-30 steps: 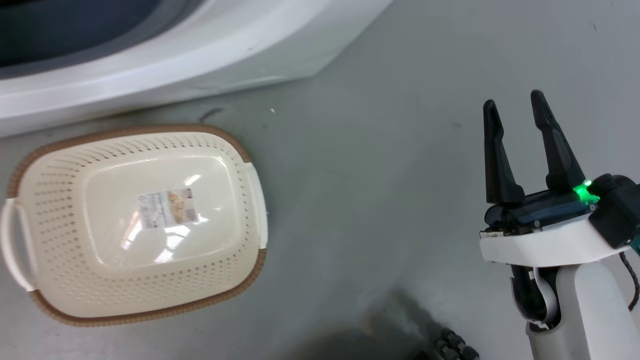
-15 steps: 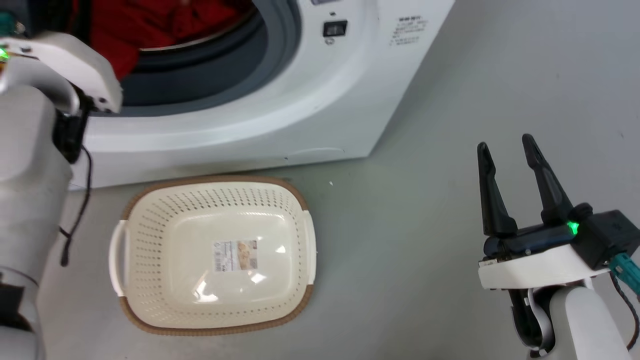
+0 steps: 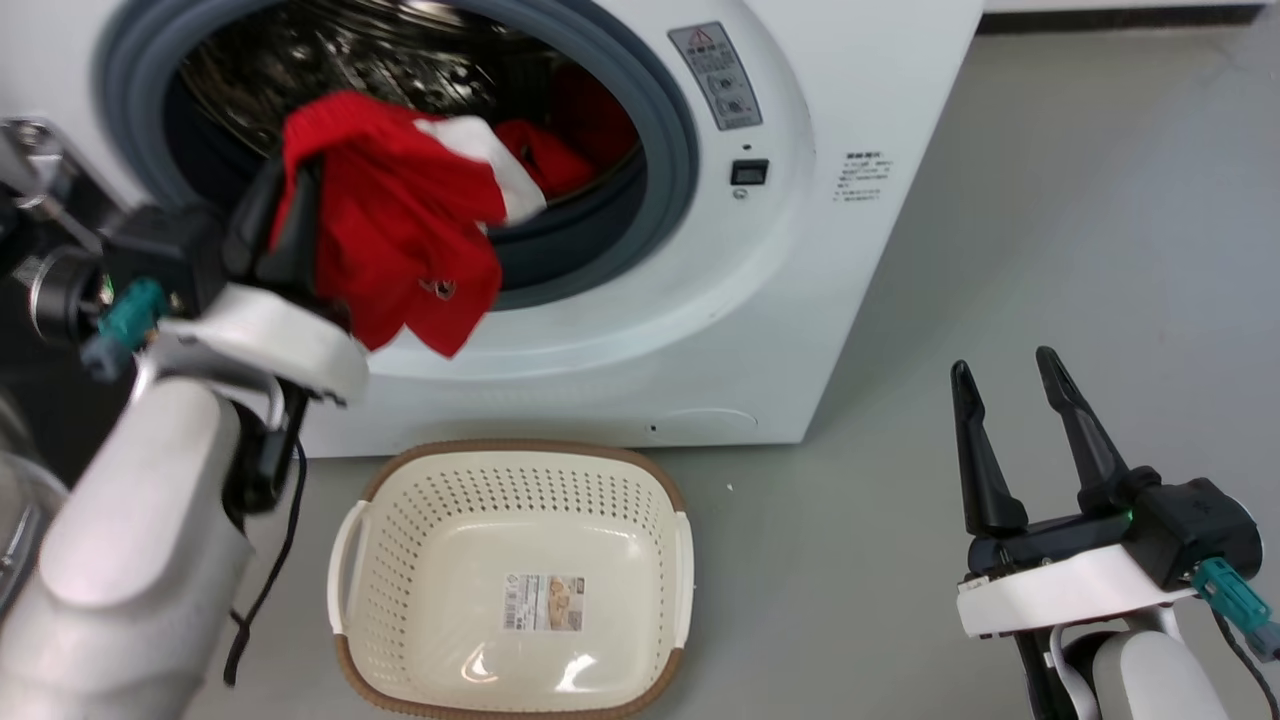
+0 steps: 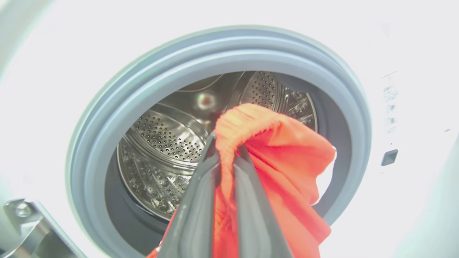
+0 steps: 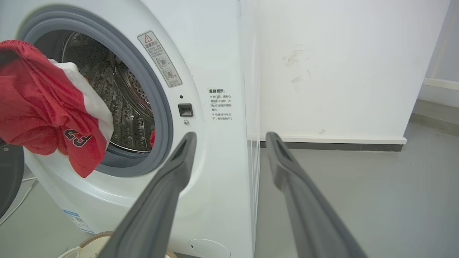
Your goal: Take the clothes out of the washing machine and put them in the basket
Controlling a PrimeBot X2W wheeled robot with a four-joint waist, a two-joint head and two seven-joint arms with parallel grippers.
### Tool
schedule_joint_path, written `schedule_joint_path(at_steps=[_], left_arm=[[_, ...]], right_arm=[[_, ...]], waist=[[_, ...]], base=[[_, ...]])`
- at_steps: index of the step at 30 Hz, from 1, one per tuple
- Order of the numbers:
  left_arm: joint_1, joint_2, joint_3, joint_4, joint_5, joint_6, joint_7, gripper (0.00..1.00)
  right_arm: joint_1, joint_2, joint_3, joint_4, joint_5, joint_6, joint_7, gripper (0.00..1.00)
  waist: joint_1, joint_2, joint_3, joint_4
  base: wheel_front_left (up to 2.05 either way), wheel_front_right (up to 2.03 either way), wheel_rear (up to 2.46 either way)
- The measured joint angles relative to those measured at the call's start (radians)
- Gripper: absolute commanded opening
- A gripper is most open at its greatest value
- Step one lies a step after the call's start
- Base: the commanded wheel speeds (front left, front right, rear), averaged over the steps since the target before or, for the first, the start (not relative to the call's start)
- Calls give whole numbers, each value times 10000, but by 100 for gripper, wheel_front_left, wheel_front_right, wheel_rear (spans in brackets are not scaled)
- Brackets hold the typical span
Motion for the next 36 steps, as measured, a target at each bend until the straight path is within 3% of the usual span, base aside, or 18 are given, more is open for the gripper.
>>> schedule_joint_path(at_steps=[9, 17, 25, 36], left_arm=[[2605, 205, 224, -2602, 134, 554, 0, 0], [4444, 263, -207, -3252, -228, 723, 364, 0], [4663, -111, -723, -1367, -336, 297, 366, 0], [3213, -1227, -876, 2495, -476, -677, 81, 0]], right_arm=[[275, -2, -234, 69, 86, 0, 0, 100], [431, -2, -251, 105, 109, 0, 0, 100], [194, 0, -136, 15, 123, 0, 0, 100], [-472, -4, -278, -263, 17, 0, 0, 100]], waist=[[0, 0, -832, 500], [1, 0, -1000, 668], [3, 0, -395, 486], [5, 0, 1226, -58]], base=[[0, 0, 0], [0, 0, 0], [0, 0, 0], [0, 0, 0]])
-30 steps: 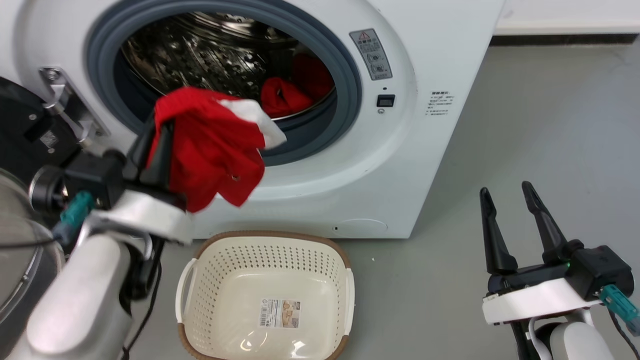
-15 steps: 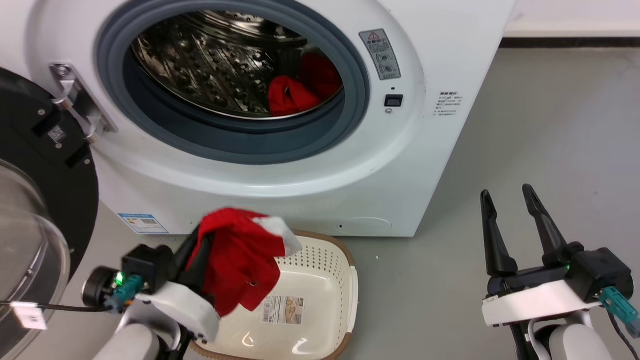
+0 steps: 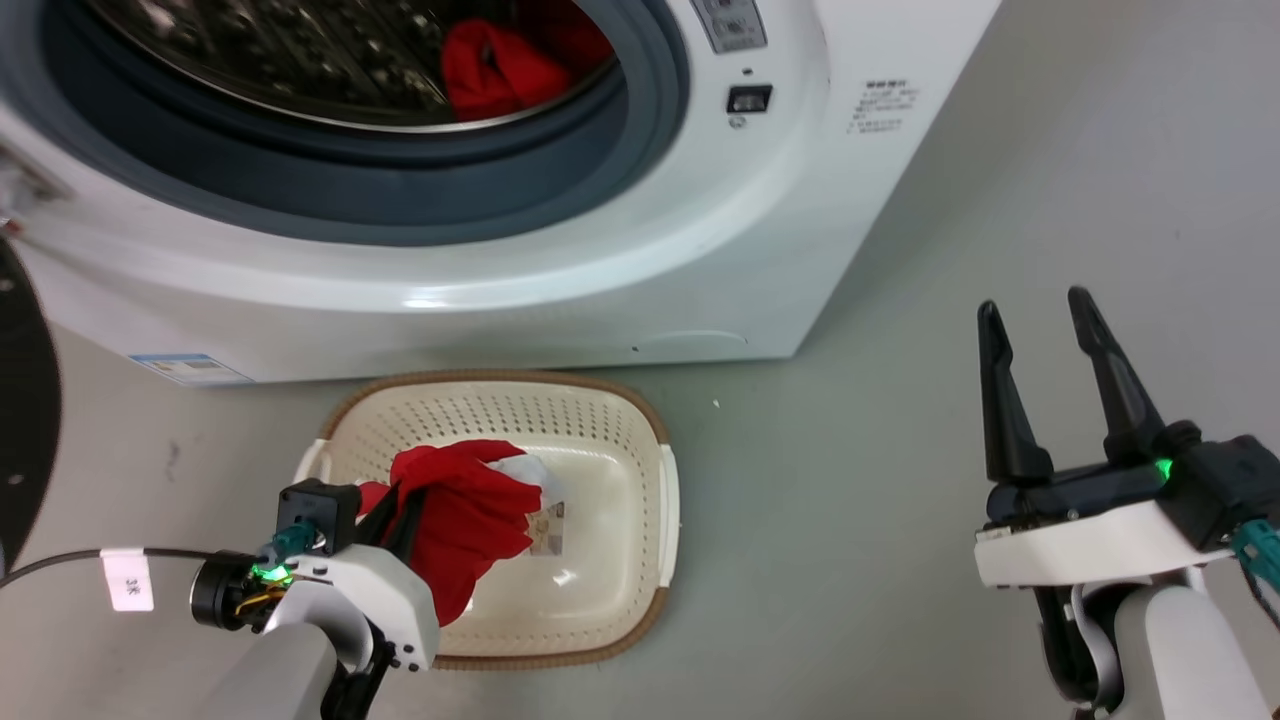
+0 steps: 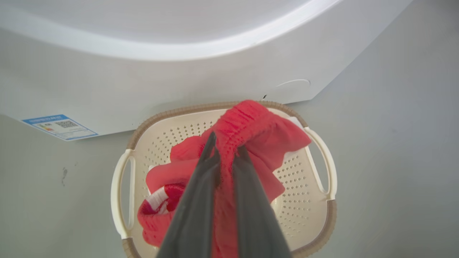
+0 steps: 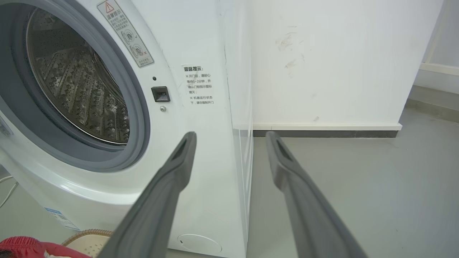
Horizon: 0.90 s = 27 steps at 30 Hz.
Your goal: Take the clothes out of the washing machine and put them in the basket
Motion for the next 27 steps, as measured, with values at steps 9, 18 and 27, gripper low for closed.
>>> schedule_joint_path(at_steps=[9, 18, 27], left_arm=[[-1604, -610, 113, 2671, 282, -336, -50, 0], [-2382, -633, 571, 3501, 721, -263, -67, 0], [-2673, -759, 1124, 4117, 938, -196, -81, 0]], right_arm=[[-595, 0, 198, -311, 73, 0, 0, 100], [-845, -2, 318, -479, 270, 0, 0, 100], [-970, 0, 359, -514, 238, 0, 0, 100]], waist=[[1, 0, 1597, -686], [1, 0, 2808, -1274], [1, 0, 3518, -1525]], base=[[0, 0, 0], [0, 0, 0], [0, 0, 0]])
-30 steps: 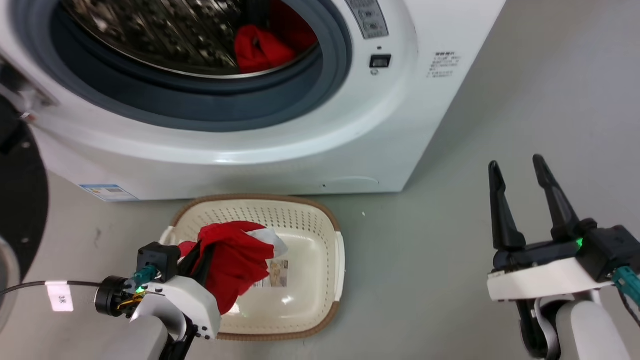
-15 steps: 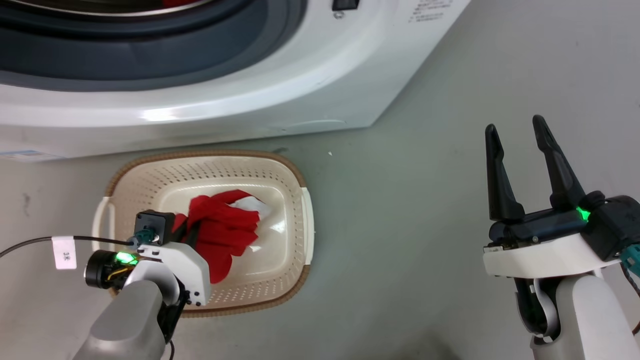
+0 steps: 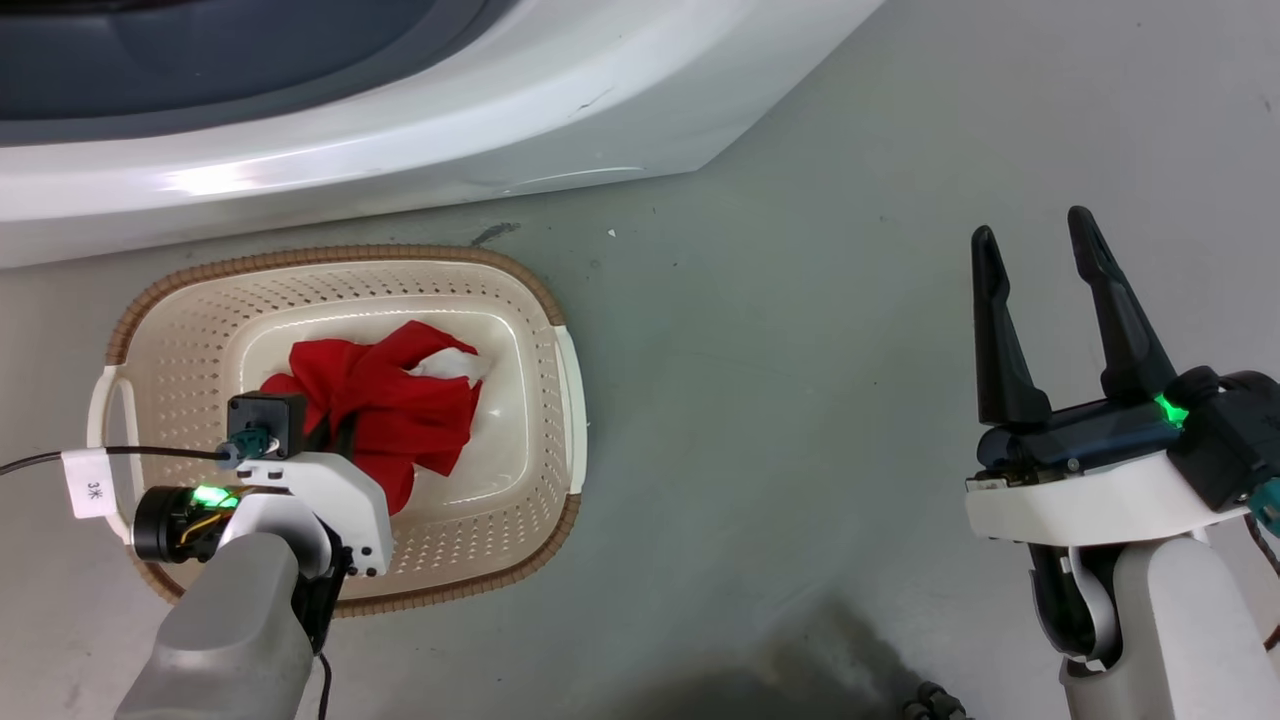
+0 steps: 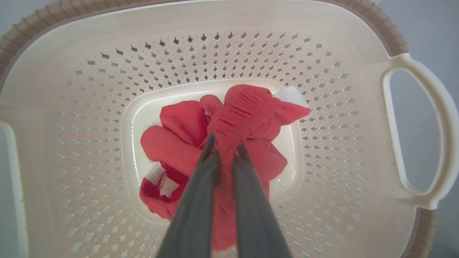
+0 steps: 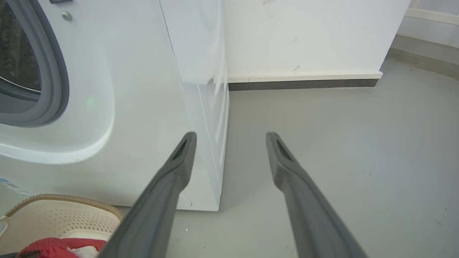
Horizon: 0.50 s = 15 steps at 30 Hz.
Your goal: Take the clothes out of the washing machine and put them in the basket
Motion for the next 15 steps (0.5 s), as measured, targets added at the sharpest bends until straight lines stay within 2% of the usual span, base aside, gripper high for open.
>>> schedule_joint_path(at_steps=[4, 5, 6, 15], left_arm=[[-106, -96, 192, 84, 111, 10, 0, 0], [-109, -136, 257, 79, 140, 33, 0, 60], [-107, -173, 313, 88, 180, 67, 0, 100], [500, -278, 796, -297, 566, 54, -2, 100]], right_arm=[[-8, 0, 40, 15, -63, 0, 0, 100], [-7, 0, 38, 40, -77, 0, 0, 100], [-6, 0, 38, 77, -81, 0, 0, 100], [24, 2, 100, 403, -190, 0, 0, 100]], waist=[[-1, 0, 13, -20], [-1, 0, -22, -8], [-1, 0, -70, 4], [-1, 0, -951, 159]], base=[[0, 0, 0], [0, 0, 0], [0, 0, 0], [0, 0, 0]])
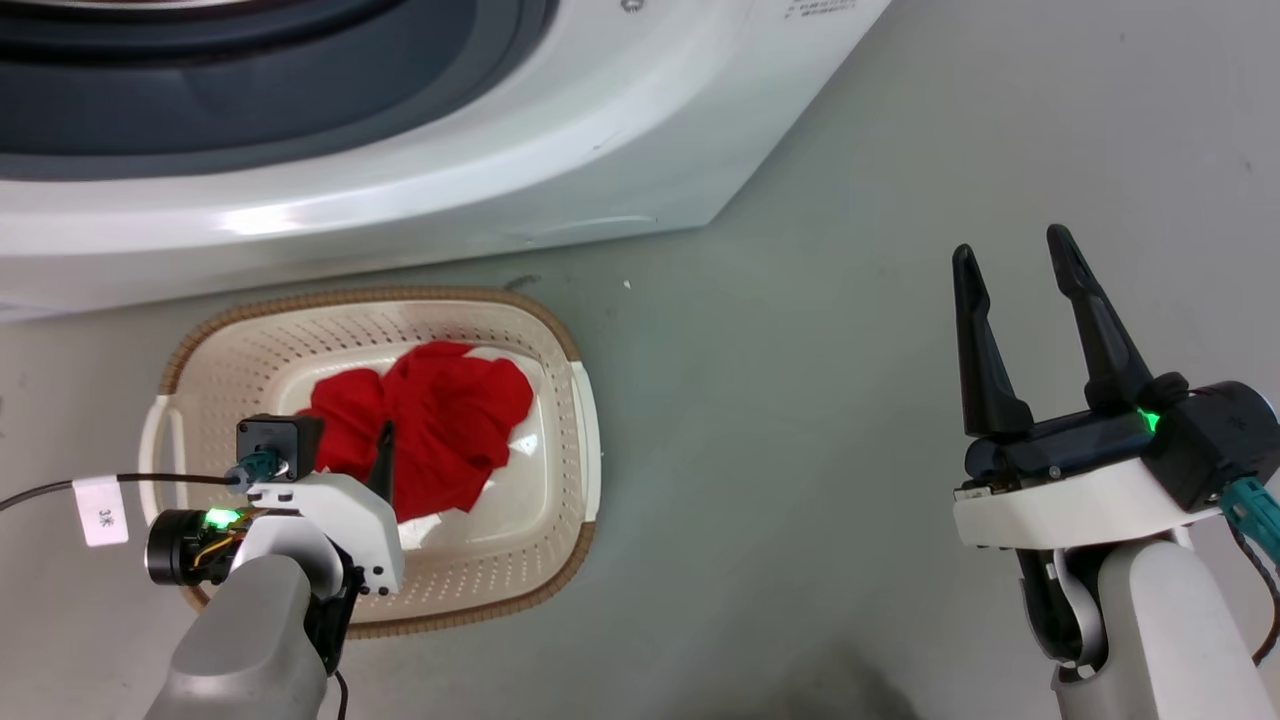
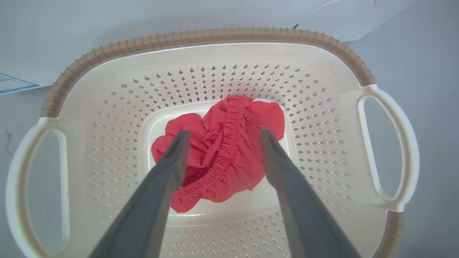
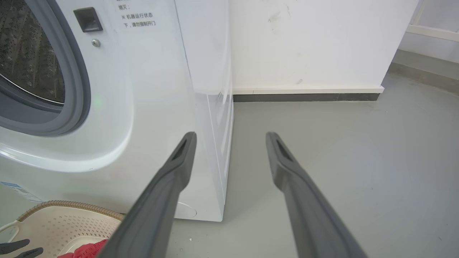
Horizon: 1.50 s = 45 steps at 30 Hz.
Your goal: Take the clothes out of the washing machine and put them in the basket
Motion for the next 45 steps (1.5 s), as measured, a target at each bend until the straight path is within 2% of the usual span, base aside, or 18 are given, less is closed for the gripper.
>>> schedule_joint_path(at_steps=[15, 21, 29, 33, 36, 40, 45], left_arm=[[1962, -631, 1918, -3099, 755, -98, 2, 100], [3025, -1039, 2934, -5055, 1567, -249, 0, 100], [3548, -1229, 3870, -7049, 2282, -431, 2, 100], [3676, -1488, 4178, -7714, 2077, -577, 0, 100], [3516, -1373, 4149, -7960, 2059, -673, 0, 100], [2777, -876, 3871, -7708, 1824, -721, 79, 100], [1276, 69, 3116, -7524, 1469, -757, 1216, 100]], right_arm=[[492, 0, -301, 395, -128, 0, 0, 100], [710, 0, -368, 451, -117, 0, 0, 100], [963, 0, -376, 497, 29, 0, 0, 100], [1027, 0, -424, 504, 163, 0, 0, 100], [1014, -2, -385, 460, 230, 0, 0, 100], [972, 2, -234, 385, 334, 2, 0, 100], [717, 0, -211, 299, 554, 0, 0, 100]], waist=[[-2, 0, -1950, 626], [-3, 0, -2647, 880], [-3, 0, -3028, 806], [-2, 0, -3128, 645], [-3, 0, -3046, 552], [-2, 0, -2758, 430], [-2, 0, -2155, 245]], base=[[0, 0, 0], [0, 0, 0], [0, 0, 0], [0, 0, 0], [0, 0, 0], [0, 0, 0], [0, 0, 0]])
